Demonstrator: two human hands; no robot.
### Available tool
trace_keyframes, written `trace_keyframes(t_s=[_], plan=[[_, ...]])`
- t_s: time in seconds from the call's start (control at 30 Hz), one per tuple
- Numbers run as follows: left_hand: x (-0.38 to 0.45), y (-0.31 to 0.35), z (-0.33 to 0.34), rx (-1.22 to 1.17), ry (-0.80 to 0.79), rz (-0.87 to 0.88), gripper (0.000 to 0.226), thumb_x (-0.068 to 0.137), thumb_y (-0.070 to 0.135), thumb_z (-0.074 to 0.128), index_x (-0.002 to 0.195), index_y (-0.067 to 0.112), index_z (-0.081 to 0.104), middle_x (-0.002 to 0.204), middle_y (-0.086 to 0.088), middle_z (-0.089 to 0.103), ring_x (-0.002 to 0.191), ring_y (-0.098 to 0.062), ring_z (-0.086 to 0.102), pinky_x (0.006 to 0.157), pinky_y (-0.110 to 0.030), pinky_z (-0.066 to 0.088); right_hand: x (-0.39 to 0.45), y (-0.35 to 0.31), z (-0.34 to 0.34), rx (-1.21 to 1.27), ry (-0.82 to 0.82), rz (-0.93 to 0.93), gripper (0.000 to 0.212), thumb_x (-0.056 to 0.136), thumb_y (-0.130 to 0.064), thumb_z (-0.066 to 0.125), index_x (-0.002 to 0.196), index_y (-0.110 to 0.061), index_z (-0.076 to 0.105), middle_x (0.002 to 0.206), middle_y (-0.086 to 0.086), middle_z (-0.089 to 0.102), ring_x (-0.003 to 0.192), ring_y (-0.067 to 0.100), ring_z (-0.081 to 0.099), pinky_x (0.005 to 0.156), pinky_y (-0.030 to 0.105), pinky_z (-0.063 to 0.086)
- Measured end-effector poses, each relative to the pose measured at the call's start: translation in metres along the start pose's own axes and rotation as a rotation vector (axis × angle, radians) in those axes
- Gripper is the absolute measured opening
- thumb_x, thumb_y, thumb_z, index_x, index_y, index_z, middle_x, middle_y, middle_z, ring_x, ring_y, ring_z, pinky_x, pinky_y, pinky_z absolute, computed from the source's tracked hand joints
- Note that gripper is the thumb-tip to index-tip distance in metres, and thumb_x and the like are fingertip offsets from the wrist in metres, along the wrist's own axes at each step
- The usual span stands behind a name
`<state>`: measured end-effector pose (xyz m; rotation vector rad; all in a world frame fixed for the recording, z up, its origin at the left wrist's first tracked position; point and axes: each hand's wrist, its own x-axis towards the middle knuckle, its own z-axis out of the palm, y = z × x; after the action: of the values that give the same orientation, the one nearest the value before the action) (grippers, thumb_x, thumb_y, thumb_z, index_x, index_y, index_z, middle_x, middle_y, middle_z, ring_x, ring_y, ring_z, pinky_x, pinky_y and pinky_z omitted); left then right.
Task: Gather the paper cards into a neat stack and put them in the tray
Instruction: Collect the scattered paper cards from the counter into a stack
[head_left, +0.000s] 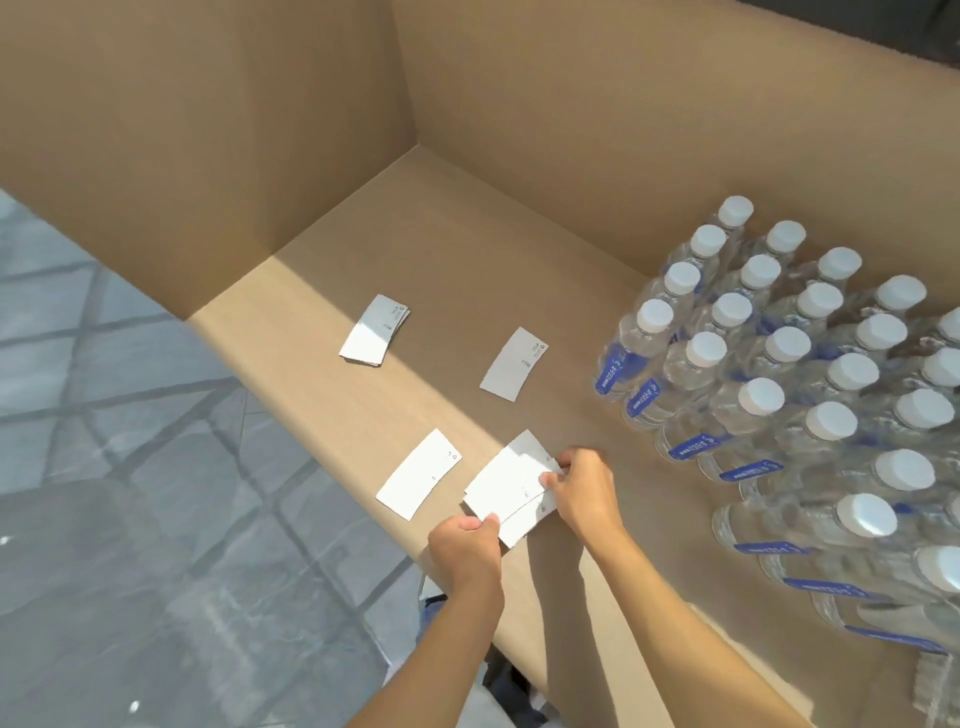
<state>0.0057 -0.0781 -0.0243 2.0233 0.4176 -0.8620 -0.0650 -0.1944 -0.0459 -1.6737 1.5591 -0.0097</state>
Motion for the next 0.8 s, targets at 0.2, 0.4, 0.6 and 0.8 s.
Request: trace_keyframes(t_s=[0.2, 0.4, 0.6, 0.8], plan=[[0.001, 0.01, 0.005, -0.083, 0.03, -0.047, 0.014, 0.084, 0.009, 0.077, 0.075, 0.006, 0.067, 0.066, -0.004, 0.067, 0.054, -0.016, 0.059, 0.048, -0.02, 0.046, 0.011, -0.014, 0.003, -0.079, 0.025, -0.054, 0.008, 0.093, -0.012, 0.067, 0.099, -0.009, 0.063, 0.106, 0.013, 0.067, 0.078, 0.024, 0.064, 0.061, 0.03, 0.05], [0.0, 0.017, 0.005, -0.078, 0.052, -0.078, 0.014, 0.083, 0.016, 0.08, 0.074, 0.01, 0.071, 0.061, 0.006, 0.06, 0.052, -0.007, 0.054, 0.038, -0.014, 0.035, 0.013, -0.021, -0.001, -0.158, -0.011, -0.092, 0.02, 0.092, -0.013, 0.069, 0.109, -0.008, 0.06, 0.112, 0.015, 0.067, 0.106, 0.035, 0.066, 0.085, 0.045, 0.059], [0.01, 0.015, -0.003, -0.104, 0.015, -0.062, 0.02, 0.078, 0.012, 0.083, 0.072, 0.014, 0.063, 0.067, 0.005, 0.068, 0.058, -0.01, 0.062, 0.051, -0.024, 0.054, 0.01, -0.022, 0.0, -0.092, -0.069, -0.023, 0.023, 0.091, -0.016, 0.07, 0.111, -0.007, 0.061, 0.106, 0.009, 0.07, 0.091, 0.025, 0.067, 0.067, 0.035, 0.056], [0.041, 0.021, -0.033, -0.405, -0.066, -0.202, 0.007, 0.085, 0.0, 0.074, 0.089, 0.002, 0.068, 0.086, -0.005, 0.073, 0.066, -0.014, 0.064, 0.048, -0.016, 0.045, -0.002, -0.046, 0.025, -0.032, -0.109, -0.09, 0.012, 0.092, -0.015, 0.07, 0.093, -0.007, 0.06, 0.092, 0.007, 0.066, 0.076, 0.019, 0.061, 0.052, 0.026, 0.045]])
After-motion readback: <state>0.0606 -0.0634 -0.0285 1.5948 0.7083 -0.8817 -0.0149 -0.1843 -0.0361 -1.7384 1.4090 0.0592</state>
